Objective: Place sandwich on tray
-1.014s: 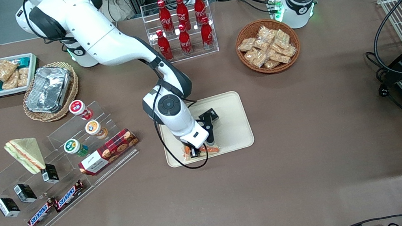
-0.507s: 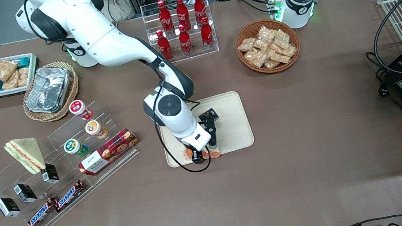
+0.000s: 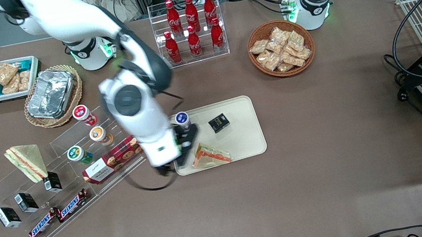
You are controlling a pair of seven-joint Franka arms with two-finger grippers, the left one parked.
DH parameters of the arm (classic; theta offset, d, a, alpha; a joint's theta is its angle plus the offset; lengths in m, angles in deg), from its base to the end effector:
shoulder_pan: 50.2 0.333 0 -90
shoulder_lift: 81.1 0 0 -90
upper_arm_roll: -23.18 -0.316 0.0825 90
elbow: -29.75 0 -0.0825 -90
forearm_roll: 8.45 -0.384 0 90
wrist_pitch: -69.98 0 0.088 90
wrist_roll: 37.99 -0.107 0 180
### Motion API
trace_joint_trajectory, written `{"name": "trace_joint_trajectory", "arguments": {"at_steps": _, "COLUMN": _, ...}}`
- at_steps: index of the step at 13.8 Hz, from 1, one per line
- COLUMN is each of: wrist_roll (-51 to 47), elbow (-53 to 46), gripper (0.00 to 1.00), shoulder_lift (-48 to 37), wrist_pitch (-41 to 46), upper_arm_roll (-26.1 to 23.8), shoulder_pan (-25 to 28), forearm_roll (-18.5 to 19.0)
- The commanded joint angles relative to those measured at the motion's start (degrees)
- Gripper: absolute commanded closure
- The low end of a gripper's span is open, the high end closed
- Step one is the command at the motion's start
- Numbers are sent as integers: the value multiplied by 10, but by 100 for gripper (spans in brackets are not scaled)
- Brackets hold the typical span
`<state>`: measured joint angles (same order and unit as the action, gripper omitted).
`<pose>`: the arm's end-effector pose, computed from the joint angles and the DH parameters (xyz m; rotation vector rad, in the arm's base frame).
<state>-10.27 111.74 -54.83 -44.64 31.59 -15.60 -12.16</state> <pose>0.6213 0.3297 0.4439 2.7946 1.4126 0.1817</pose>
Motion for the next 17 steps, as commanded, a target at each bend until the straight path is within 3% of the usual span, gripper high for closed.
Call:
{"name": "trace_joint_trajectory", "arguments": {"at_steps": 1, "wrist_roll": -39, "elbow": 26, "gripper": 0, "shoulder_lift": -71, "wrist_pitch": 93, "upper_arm_roll": -7, "shoulder_pan": -60, "forearm_roll": -8}}
{"name": "trace_joint_trajectory", "arguments": {"at_steps": 3, "wrist_roll": -43, "elbow": 56, "gripper": 0, "shoulder_lift": -124, "wrist_pitch": 169, "upper_arm_roll": -6, "shoulder_pan": -107, "forearm_roll": -3}}
{"name": "trace_joint_trajectory", "arguments": {"at_steps": 7, "wrist_roll": -45, "elbow": 166, "gripper": 0, "shoulder_lift": -236, "wrist_pitch": 178, "upper_arm_roll": -6, "shoulder_pan": -218, "forearm_roll": 3}}
{"name": "trace_joint_trajectory", "arguments": {"at_steps": 9, "wrist_roll": -46, "elbow": 179, "gripper": 0, "shoulder_lift": -263, "wrist_pitch": 185, "upper_arm_roll": 1, "shoulder_pan": -247, "forearm_roll": 3}}
{"name": "trace_joint_trajectory", "arguments": {"at_steps": 12, "wrist_roll": -60, "elbow": 169, "gripper": 0, "shoulder_lift": -284, "wrist_pitch": 231, "upper_arm_roll": 39, "shoulder_pan": -254, "forearm_roll": 1}}
{"name": "trace_joint_trajectory", "arguments": {"at_steps": 15, "wrist_roll": -212, "elbow": 155, "gripper": 0, "shoulder_lift": -297, "wrist_pitch": 251, "upper_arm_roll": 51, "shoulder_pan": -255, "forearm_roll": 16}}
{"name": "trace_joint_trajectory", "arguments": {"at_steps": 17, "wrist_roll": -215, "elbow": 155, "gripper": 0, "shoulder_lift": -307, "wrist_pitch": 257, "upper_arm_roll": 53, "shoulder_pan": -260, "forearm_roll": 23}}
